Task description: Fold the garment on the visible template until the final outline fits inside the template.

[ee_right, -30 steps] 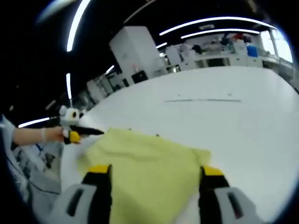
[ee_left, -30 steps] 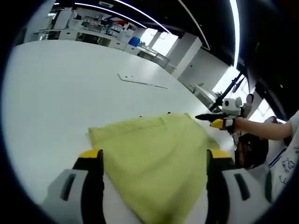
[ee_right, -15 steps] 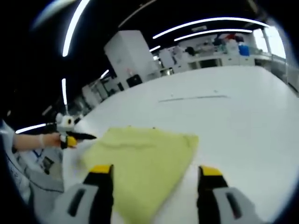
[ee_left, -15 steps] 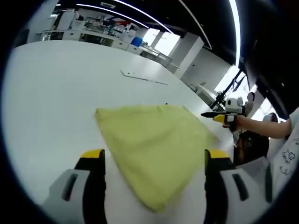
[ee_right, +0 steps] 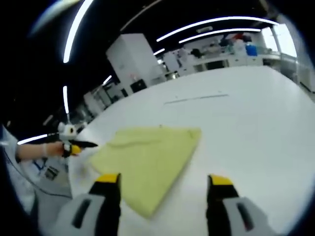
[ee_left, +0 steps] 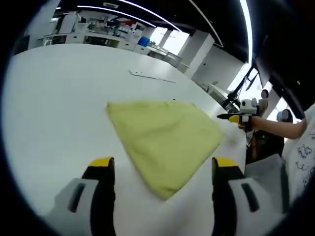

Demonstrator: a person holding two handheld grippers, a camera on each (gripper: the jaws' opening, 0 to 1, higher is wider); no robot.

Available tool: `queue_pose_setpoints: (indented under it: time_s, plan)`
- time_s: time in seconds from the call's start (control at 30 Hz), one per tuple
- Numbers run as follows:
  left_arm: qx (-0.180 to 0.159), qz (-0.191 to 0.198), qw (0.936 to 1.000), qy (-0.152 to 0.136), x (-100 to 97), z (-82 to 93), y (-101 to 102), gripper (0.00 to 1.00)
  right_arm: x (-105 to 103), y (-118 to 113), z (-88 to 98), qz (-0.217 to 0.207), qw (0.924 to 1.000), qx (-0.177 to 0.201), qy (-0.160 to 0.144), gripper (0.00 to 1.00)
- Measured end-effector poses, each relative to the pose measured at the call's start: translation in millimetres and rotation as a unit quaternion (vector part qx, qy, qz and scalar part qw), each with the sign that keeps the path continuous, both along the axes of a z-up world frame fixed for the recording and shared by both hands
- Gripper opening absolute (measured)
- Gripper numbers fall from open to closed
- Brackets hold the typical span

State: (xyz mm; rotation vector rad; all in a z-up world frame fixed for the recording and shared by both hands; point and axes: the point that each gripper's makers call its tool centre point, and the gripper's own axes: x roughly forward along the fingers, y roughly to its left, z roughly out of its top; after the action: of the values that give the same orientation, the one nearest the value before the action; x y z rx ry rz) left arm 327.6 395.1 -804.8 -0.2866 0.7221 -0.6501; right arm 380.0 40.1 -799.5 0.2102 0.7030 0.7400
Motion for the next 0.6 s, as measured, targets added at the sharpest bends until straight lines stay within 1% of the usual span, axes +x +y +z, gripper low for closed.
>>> queue_pose_setpoints:
  time_s: [0.13, 0.17, 0.23, 0.37, 0.43, 0.5, 0.6]
  plan:
    - [0.001, 0.002, 1.0, 0.002, -8.0, -2.5, 3.3, 0.75, -6.0, -1.7, -1.0, 0.008, 0.9999, 0.001, 0.006, 0.67]
    - [0.003, 0.001, 1.0, 0.003, -10.6, -3.7, 4.3, 0.73, -10.8, -2.3, -1.6, 0.012, 0.9999, -0.003, 0.007, 0.66]
    - [0.004, -0.002, 1.0, 0.005, -15.3, -5.7, 5.2, 0.71, -12.4, -3.7, -2.2, 0.015, 0.9998, -0.007, 0.007, 0.66]
    - [-0.007, 0.002, 0.9999, 0.011, -22.6, -8.1, 5.6, 0.65, -18.1, -5.6, -2.7, 0.015, 0.9998, -0.005, 0.009, 0.66]
    - [-0.006, 0.003, 0.9999, 0.011, -25.6, -9.3, 5.0, 0.64, -20.2, -5.8, -4.5, 0.017, 0.9998, -0.006, 0.011, 0.65]
    - [-0.004, 0.003, 0.9999, 0.01, -29.1, -10.7, 4.4, 0.63, -23.4, -6.2, -7.5, 0.021, 0.9997, -0.008, 0.014, 0.63]
    - [-0.006, 0.005, 0.9999, 0.012, -33.4, -13.4, 4.7, 0.58, -32.6, -6.4, -9.7, 0.029, 0.9993, -0.015, 0.018, 0.6]
